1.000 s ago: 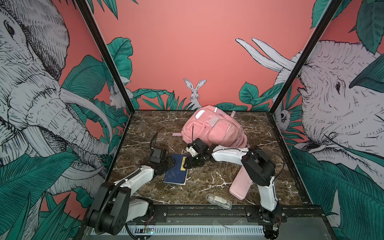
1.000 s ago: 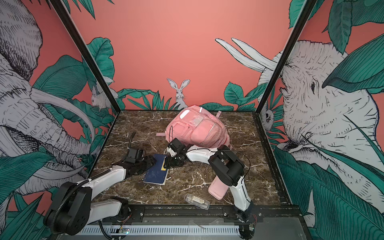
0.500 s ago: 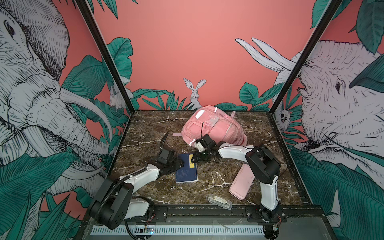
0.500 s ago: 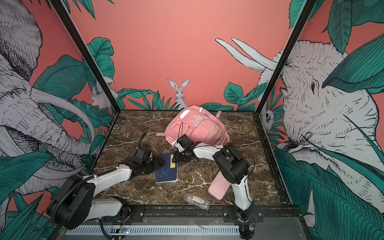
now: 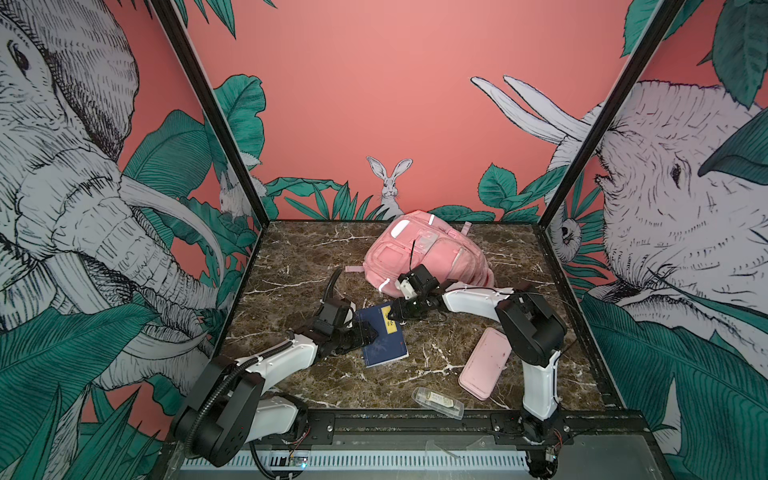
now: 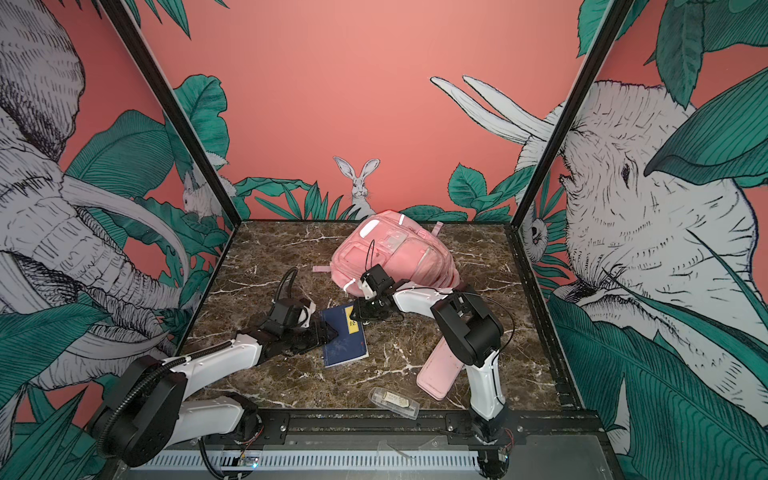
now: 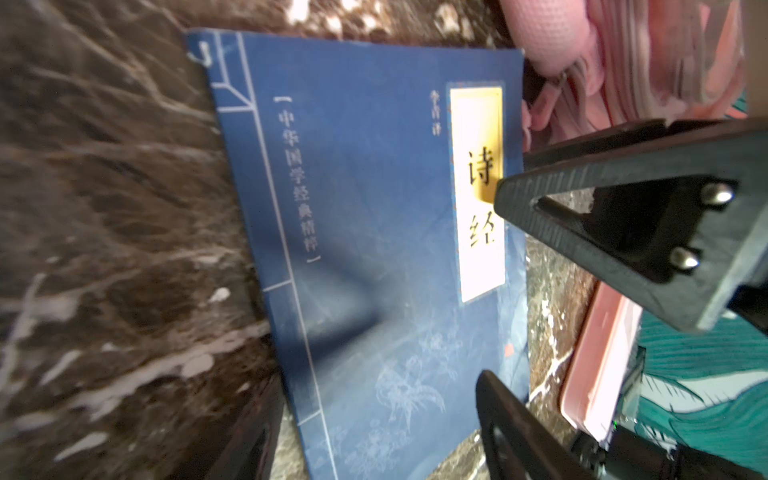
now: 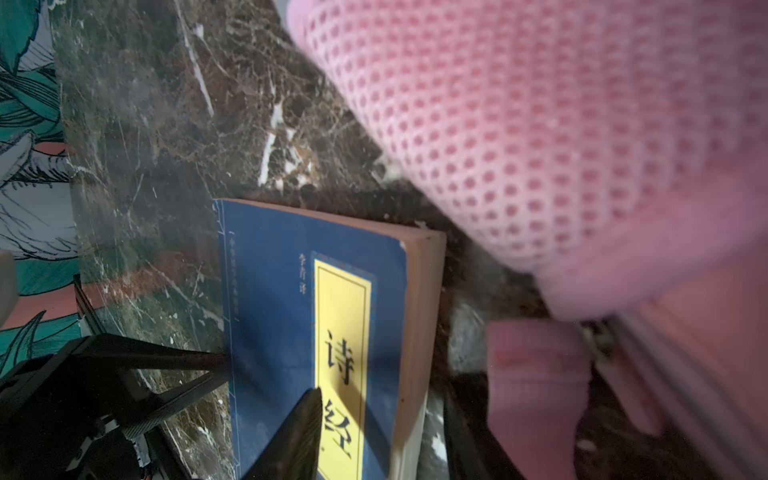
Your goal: Pack the student bag
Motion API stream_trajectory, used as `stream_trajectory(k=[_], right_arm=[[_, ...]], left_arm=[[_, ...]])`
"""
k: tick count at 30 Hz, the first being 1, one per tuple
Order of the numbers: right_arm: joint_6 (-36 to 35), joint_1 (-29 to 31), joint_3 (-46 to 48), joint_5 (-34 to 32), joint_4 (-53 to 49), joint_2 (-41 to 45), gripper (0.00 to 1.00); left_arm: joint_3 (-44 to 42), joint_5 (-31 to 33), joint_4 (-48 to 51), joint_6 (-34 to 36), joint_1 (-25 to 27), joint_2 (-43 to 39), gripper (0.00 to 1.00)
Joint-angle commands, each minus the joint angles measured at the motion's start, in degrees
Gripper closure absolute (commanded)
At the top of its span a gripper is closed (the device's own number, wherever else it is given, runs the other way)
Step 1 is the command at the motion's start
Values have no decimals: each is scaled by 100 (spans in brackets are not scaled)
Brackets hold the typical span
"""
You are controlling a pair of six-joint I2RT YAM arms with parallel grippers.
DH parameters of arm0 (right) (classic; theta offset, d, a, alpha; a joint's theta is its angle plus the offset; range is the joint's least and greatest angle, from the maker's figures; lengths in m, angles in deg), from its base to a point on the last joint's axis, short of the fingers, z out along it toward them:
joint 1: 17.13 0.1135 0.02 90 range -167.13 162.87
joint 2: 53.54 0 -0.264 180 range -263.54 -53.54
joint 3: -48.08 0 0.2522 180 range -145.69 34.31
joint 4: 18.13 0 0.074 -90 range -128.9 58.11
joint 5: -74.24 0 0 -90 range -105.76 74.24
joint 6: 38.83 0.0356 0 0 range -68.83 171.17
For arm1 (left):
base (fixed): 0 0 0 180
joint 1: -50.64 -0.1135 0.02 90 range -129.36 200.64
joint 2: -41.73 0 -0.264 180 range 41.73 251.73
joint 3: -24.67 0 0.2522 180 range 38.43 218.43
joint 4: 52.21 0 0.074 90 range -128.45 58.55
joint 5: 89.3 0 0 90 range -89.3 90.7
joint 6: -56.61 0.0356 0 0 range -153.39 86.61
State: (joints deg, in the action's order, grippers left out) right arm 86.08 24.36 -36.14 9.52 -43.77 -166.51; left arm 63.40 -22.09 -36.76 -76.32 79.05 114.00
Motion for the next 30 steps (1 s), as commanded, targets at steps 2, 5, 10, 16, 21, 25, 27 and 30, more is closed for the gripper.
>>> stream_trajectory(k=[2,5,10,16,21,25,27,30], right_arm=[[-105,71,376,-190,-474,232,52],[-100,173,453,-206,-477,284,53],[-104,306,490,-303,-489,230,61],[-160,307,476,-271,-482,41,68],[-150,307,454,-213,-430,-88,68],[-101,320,471,-136,-334,-171,69],[-95,330,467,-128,-331,-182,69],[-89,347,510,-136,-324,-157,69]], left_arm=[[-452,-470,283,111,14,363,25],[-474,-495,86,125,16,536,27],[-423,-633,-208,106,14,696,32],[-618,-1365,-1513,-51,12,313,40],[-505,-1553,-1613,219,13,-335,41],[-377,-1640,-1810,288,16,-421,41],[-389,-1633,-2135,136,16,-376,41],[-304,-1589,-2243,101,19,-184,41]])
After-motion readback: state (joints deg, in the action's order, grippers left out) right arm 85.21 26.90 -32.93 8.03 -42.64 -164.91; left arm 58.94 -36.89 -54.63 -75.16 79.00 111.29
